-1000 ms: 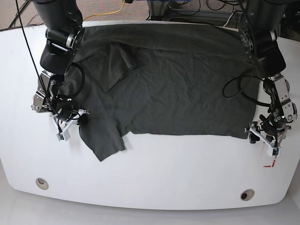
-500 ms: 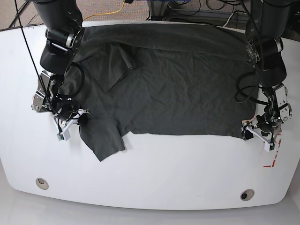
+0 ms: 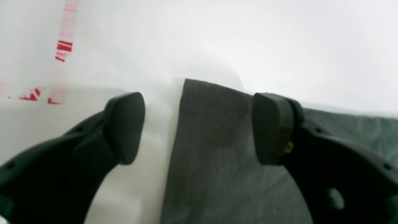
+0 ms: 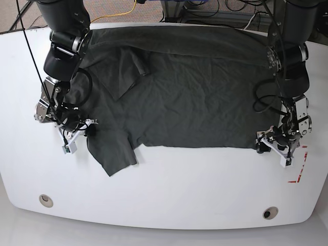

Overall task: Layout the t-shirt on the table in an organized manner, then fold the t-shirt properly
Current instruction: 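Grasp the hem corners of the grey shirt with both grippers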

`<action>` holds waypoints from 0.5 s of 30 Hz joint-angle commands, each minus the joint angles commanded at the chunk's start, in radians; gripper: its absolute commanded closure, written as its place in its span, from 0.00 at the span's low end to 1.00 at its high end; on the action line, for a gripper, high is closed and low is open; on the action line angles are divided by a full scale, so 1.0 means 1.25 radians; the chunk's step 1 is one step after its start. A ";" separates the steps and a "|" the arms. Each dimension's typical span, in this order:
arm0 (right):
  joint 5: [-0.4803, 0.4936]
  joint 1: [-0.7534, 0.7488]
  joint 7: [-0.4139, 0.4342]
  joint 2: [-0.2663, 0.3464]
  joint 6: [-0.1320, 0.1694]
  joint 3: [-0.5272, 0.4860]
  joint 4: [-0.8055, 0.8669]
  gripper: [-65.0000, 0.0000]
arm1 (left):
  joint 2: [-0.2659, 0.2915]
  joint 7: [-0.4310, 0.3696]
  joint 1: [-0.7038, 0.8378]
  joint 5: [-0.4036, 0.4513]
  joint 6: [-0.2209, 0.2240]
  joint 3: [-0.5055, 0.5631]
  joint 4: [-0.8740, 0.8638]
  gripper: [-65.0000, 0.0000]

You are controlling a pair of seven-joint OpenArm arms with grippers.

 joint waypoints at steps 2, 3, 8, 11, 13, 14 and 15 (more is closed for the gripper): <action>0.000 0.000 0.000 0.000 0.000 0.000 0.000 0.95 | 0.001 0.000 0.007 0.000 0.000 0.000 0.004 0.23; 0.000 0.000 0.000 0.000 0.000 0.000 0.000 0.95 | 0.006 0.000 0.009 0.000 0.000 0.000 0.004 0.25; 0.001 0.001 0.000 0.000 0.000 0.000 0.000 0.95 | 0.028 0.000 0.014 0.000 0.000 0.000 0.005 0.54; 0.001 0.001 0.000 0.000 0.000 0.000 0.000 0.95 | 0.029 0.000 0.015 0.000 0.000 0.000 0.004 0.69; 0.001 0.001 0.000 0.000 0.000 0.000 0.000 0.95 | 0.033 -0.002 0.015 0.000 0.000 0.000 0.004 0.76; 0.001 0.001 0.000 0.000 0.000 0.000 0.000 0.95 | 0.033 -0.002 0.015 0.000 0.000 0.000 0.004 0.79; 0.001 0.001 0.000 0.000 0.000 0.000 0.000 0.95 | 0.033 -0.004 0.016 0.000 0.000 0.000 0.004 0.80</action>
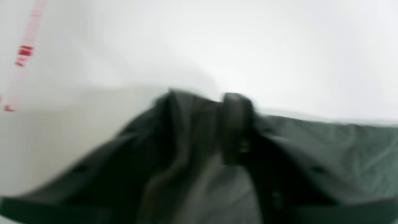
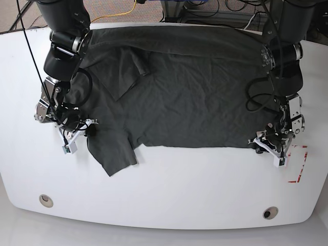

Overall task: Layout the t-shirt on the table in an organized manner, then fold the t-shirt properly
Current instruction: 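Grasp the hem corners of the grey shirt with both grippers, then lift the hem with both grippers and fold it toward the collar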

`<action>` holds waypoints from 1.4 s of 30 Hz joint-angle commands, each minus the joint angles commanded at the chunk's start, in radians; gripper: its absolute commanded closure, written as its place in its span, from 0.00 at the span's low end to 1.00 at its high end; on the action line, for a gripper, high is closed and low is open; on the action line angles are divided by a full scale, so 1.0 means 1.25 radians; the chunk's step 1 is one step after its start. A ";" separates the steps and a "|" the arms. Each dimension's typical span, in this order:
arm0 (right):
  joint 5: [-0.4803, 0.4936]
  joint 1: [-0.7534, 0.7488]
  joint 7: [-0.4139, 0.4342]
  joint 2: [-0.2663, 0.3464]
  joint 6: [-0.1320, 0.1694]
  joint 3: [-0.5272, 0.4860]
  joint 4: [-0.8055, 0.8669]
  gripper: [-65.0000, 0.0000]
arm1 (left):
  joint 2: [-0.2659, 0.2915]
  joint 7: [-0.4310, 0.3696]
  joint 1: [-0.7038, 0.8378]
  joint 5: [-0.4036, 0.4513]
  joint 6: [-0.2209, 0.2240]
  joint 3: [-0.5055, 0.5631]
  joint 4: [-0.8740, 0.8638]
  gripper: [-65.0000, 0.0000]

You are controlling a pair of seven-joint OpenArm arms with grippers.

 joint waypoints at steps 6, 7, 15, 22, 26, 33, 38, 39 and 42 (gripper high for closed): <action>0.000 0.001 0.000 0.000 0.000 0.000 0.001 0.95 | 0.000 0.000 0.009 -0.001 0.001 0.000 0.017 0.83; 0.000 0.001 0.000 0.000 0.000 0.000 0.001 0.96 | 0.000 0.001 0.009 -0.001 0.001 0.000 0.028 0.85; 0.000 0.001 -0.058 0.000 0.000 -0.001 0.095 1.00 | -0.002 0.072 0.025 -0.005 0.000 -0.005 0.155 1.00; 0.000 0.001 -0.137 0.000 0.000 -0.001 0.214 1.00 | -0.001 0.146 0.041 -0.006 -0.001 -0.005 0.280 1.00; 0.001 -0.001 -0.180 0.000 0.000 -0.001 0.263 1.00 | 0.000 0.184 0.059 -0.006 -0.002 -0.005 0.356 1.00; 0.001 -0.036 -0.244 0.000 0.000 0.000 0.362 1.00 | -0.002 0.276 0.118 -0.058 -0.002 -0.005 0.511 1.00; 0.007 -0.081 -0.297 -0.001 0.000 0.001 0.458 1.00 | -0.014 0.329 0.167 -0.122 -0.002 -0.006 0.584 1.00; 0.014 -0.090 -0.303 -0.001 0.000 0.001 0.473 1.00 | -0.017 0.336 0.176 -0.126 -0.002 -0.006 0.598 1.00; 0.060 -0.131 -0.338 -0.001 0.000 0.004 0.539 1.00 | -0.021 0.366 0.216 -0.142 -0.002 -0.006 0.662 1.00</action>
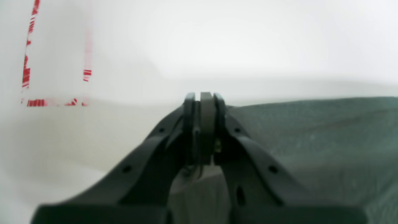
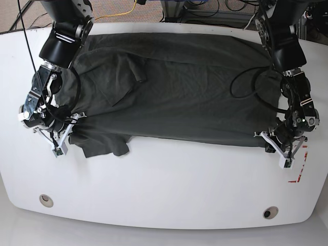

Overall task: Layout the t-shirt on the table in an organized manner, then fold the t-shirt properly
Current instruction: 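Lift the hem with both grippers and fold it toward the collar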

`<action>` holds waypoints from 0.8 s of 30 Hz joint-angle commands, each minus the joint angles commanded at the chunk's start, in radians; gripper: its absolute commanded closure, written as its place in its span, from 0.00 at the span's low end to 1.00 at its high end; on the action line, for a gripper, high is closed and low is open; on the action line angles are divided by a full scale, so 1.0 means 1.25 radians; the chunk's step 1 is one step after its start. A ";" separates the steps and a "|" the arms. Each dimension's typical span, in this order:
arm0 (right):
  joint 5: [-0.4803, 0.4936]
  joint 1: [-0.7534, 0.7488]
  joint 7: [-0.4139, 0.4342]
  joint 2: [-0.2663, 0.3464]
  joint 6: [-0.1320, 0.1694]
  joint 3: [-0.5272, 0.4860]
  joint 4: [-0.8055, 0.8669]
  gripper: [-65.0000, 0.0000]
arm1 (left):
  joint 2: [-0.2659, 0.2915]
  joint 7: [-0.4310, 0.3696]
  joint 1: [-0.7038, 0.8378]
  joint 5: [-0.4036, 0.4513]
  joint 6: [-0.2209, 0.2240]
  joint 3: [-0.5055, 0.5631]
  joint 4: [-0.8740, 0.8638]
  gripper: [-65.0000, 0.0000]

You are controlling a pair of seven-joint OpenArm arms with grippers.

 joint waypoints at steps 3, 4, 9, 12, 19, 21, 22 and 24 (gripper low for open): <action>0.029 -0.033 -0.039 0.001 0.000 0.001 0.058 1.00 | 0.000 0.018 0.038 -0.016 0.000 0.000 0.054 1.00; 0.038 -0.048 -0.055 0.001 0.000 0.002 0.082 1.00 | -0.001 0.023 0.054 -0.021 0.000 0.000 0.077 1.00; 0.052 -0.123 -0.093 -0.001 0.000 0.002 0.201 1.00 | -0.001 0.049 0.129 -0.027 0.000 -0.021 0.169 1.00; 0.053 -0.171 -0.096 -0.002 0.000 0.002 0.248 1.00 | 0.000 0.079 0.164 -0.027 0.000 -0.050 0.211 1.00; 0.053 -0.271 -0.096 -0.027 0.000 0.002 0.306 0.98 | 0.001 0.097 0.232 -0.027 -0.033 -0.097 0.239 1.00; 0.053 -0.297 -0.096 -0.028 0.000 0.002 0.308 0.98 | 0.001 0.097 0.249 -0.023 -0.074 -0.114 0.238 1.00; 0.053 -0.303 -0.096 -0.028 0.000 0.002 0.308 0.98 | 0.001 0.097 0.253 -0.022 -0.083 -0.118 0.238 1.00; 0.053 -0.323 -0.093 -0.028 0.000 0.002 0.308 0.98 | 0.001 0.098 0.269 -0.022 -0.109 -0.129 0.238 1.00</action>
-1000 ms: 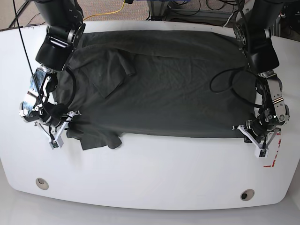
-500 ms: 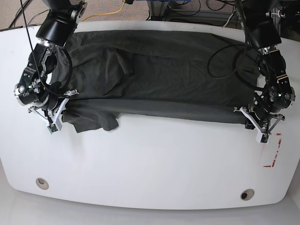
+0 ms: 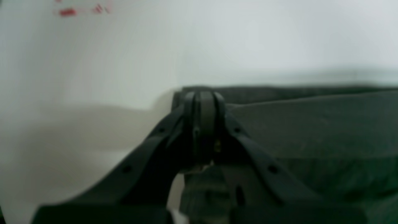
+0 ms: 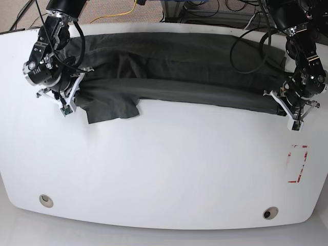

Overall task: Layout the t-shirt on the table in an organized manner, then fold the t-shirt properly
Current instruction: 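Lift the hem with both grippers and fold it toward the collar, then grasp the folded sleeve end with the right gripper and tuck it inward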

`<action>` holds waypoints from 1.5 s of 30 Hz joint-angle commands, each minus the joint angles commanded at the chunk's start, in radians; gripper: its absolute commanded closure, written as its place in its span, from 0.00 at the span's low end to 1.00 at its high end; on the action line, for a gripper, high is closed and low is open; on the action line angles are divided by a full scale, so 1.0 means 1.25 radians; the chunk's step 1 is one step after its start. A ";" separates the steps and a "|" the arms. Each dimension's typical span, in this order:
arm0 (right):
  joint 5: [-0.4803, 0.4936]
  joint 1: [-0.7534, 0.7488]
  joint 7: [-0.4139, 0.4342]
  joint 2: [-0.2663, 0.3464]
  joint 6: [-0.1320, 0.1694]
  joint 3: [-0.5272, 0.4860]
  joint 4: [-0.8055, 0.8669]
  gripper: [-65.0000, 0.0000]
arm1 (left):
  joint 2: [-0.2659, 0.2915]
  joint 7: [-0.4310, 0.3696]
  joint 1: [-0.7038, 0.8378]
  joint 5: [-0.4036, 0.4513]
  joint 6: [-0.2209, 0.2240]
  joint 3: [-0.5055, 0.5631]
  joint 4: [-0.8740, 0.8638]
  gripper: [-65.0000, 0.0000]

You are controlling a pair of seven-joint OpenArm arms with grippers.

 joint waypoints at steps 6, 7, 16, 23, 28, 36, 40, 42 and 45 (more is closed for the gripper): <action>0.000 -0.036 0.000 -0.017 0.000 0.000 0.000 0.97 | -0.002 0.000 0.037 0.000 -0.007 -0.010 0.000 0.99; 0.000 -0.041 0.000 -0.020 0.000 0.000 0.000 0.94 | -0.002 0.000 0.044 0.000 -0.007 -0.010 0.000 0.99; 0.000 -0.064 0.000 -0.023 0.000 0.001 0.029 0.32 | -0.002 0.016 0.066 0.000 -0.007 -0.007 0.001 0.81; 0.059 -0.043 0.000 -0.023 0.000 0.072 0.045 0.01 | -0.001 0.029 0.070 0.000 -0.006 -0.010 0.068 0.40; 0.118 0.016 0.000 -0.023 0.000 0.109 0.015 0.01 | -0.001 0.029 0.070 0.000 -0.006 -0.010 0.090 0.41; 0.119 0.147 0.005 -0.023 0.000 0.109 -0.174 0.01 | -0.001 0.029 0.068 -0.001 -0.006 -0.010 0.134 0.41; 0.119 0.185 0.054 -0.023 0.000 0.107 -0.266 0.01 | -0.001 0.029 0.064 -0.001 -0.007 -0.010 0.135 0.41; 0.119 0.193 0.080 -0.022 0.000 0.099 -0.314 0.01 | -0.001 0.029 0.064 -0.001 -0.007 -0.010 0.135 0.41; 0.119 0.210 0.110 -0.015 0.000 0.072 -0.376 0.01 | -0.001 0.029 0.064 -0.001 -0.007 -0.010 0.135 0.41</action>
